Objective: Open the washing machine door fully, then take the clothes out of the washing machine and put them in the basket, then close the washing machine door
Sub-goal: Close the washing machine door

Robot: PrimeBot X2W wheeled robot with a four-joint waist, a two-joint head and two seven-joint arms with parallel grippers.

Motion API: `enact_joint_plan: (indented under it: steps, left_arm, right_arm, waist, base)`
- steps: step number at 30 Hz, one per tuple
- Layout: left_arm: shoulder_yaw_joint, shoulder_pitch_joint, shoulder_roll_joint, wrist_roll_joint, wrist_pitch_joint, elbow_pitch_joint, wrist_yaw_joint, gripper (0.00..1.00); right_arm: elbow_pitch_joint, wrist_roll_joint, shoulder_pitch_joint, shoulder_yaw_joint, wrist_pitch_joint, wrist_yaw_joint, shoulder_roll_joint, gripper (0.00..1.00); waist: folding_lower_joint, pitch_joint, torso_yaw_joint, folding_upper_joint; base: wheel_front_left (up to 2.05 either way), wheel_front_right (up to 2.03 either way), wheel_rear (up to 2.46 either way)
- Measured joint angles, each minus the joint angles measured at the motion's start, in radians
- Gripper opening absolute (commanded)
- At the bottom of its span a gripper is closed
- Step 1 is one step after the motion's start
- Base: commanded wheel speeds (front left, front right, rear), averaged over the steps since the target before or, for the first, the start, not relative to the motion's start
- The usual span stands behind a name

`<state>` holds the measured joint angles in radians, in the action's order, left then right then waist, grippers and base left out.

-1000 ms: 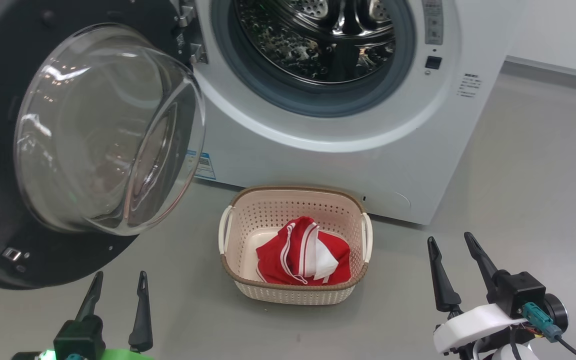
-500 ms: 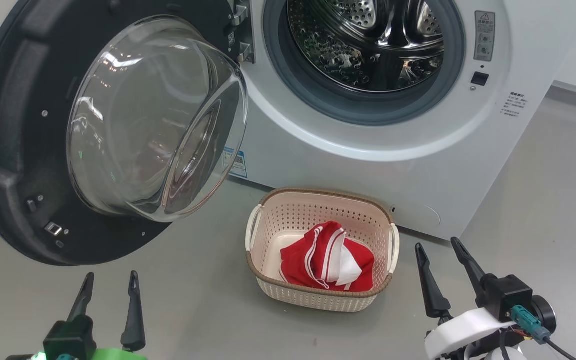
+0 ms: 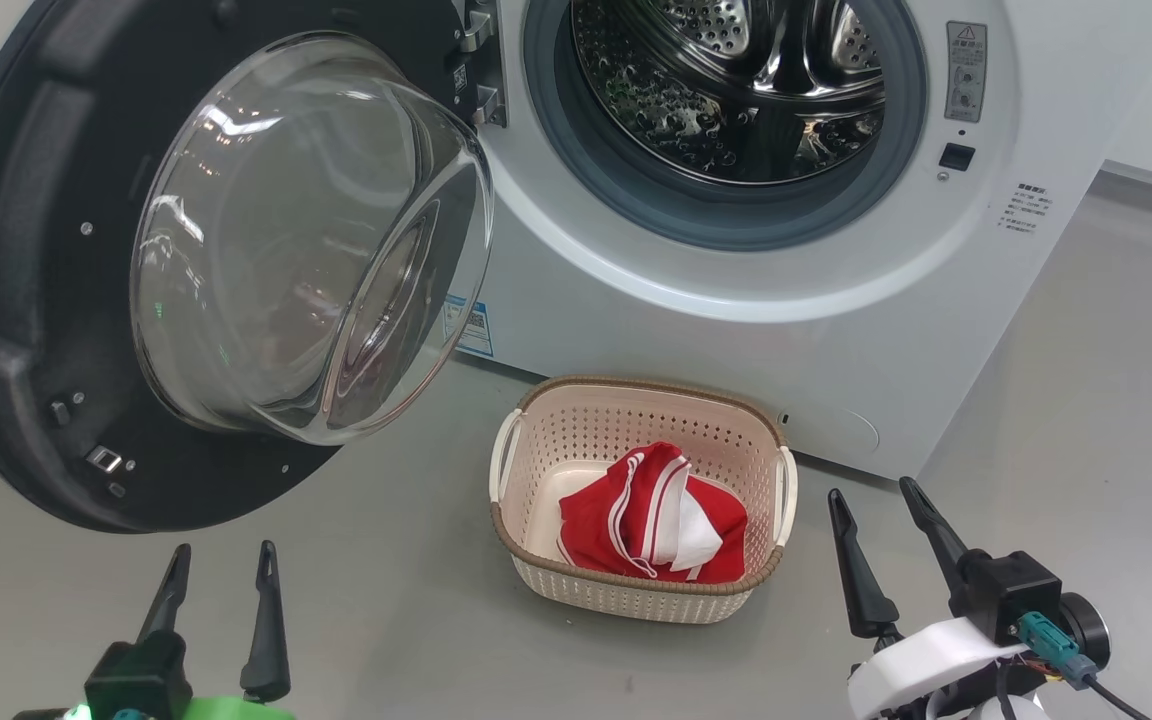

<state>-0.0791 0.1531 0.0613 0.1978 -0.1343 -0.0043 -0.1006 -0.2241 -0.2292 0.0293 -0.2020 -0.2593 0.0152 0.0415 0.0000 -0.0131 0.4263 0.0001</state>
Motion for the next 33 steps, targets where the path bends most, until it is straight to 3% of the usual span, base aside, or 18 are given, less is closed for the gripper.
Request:
enact_joint_plan:
  steps: [1, 2, 9, 14, 16, 19, 23, 28, 33]
  left_arm:
    - [0.000, 0.000, 0.000, 0.006, 0.000, 0.000, 0.000, 0.05]
    - [0.000, 0.000, 0.000, 0.007, 0.000, 0.000, 0.000, 0.00]
    - [0.009, 0.000, -0.004, 0.075, -0.028, -0.030, 0.011, 0.00]
    - [0.056, -0.005, -0.016, 0.326, -0.057, -0.091, 0.057, 0.00]
    - [0.095, -0.017, -0.018, 0.529, -0.065, -0.137, 0.095, 0.00]
    - [0.104, -0.055, -0.018, 0.724, -0.077, -0.177, 0.097, 0.00]
    - [0.150, -0.114, -0.021, 0.913, -0.096, -0.224, 0.102, 0.00]
    - [0.317, -0.163, -0.024, 1.140, -0.096, -0.263, 0.153, 0.00]
    - [0.449, -0.206, 0.001, 1.239, -0.044, -0.244, 0.159, 0.00]
  right_arm:
    - [0.000, 0.000, 0.000, -0.002, 0.000, 0.000, 0.000, 1.00]
    - [0.000, 0.000, 0.000, -0.003, 0.000, 0.000, 0.000, 1.00]
    - [-0.002, 0.000, 0.000, -0.004, 0.000, 0.000, 0.000, 1.00]
    - [-0.003, 0.001, 0.000, -0.003, 0.000, 0.000, 0.000, 1.00]
    - [-0.003, 0.001, 0.000, -0.002, 0.000, -0.004, 0.000, 1.00]
    - [-0.002, 0.002, 0.000, -0.001, 0.000, -0.008, 0.000, 1.00]
    - [0.002, 0.002, -0.001, 0.002, 0.000, -0.009, 0.000, 1.00]
    - [0.004, 0.005, -0.002, 0.000, 0.000, -0.009, 0.000, 1.00]
    - [0.007, 0.007, -0.006, 0.000, 0.000, -0.009, 0.000, 1.00]
  waist:
    - [0.0000, 0.000, 0.000, 0.0000]
    - [0.0000, 0.000, 0.000, 0.0000]
    - [0.0000, -0.004, 0.003, 0.0000]
    - [0.0000, -0.008, 0.007, 0.0000]
    - [0.0000, -0.010, 0.010, 0.0000]
    - [0.0000, -0.013, 0.014, 0.0000]
    - [0.0000, -0.021, 0.020, 0.0000]
    - [0.0000, -0.030, 0.024, 0.0000]
    - [0.0000, -0.040, 0.024, 0.0000]
  base:
    - [0.00, 0.00, 0.00]
    - [0.00, 0.00, 0.00]
    - [0.00, 0.00, 0.00]
    - [0.00, 0.00, 0.00]
    - [0.00, 0.00, 0.00]
    - [0.00, 0.00, 0.00]
    - [0.00, 0.00, 0.00]
    - [0.00, 0.00, 0.00]
    - [0.00, 0.00, 0.00]
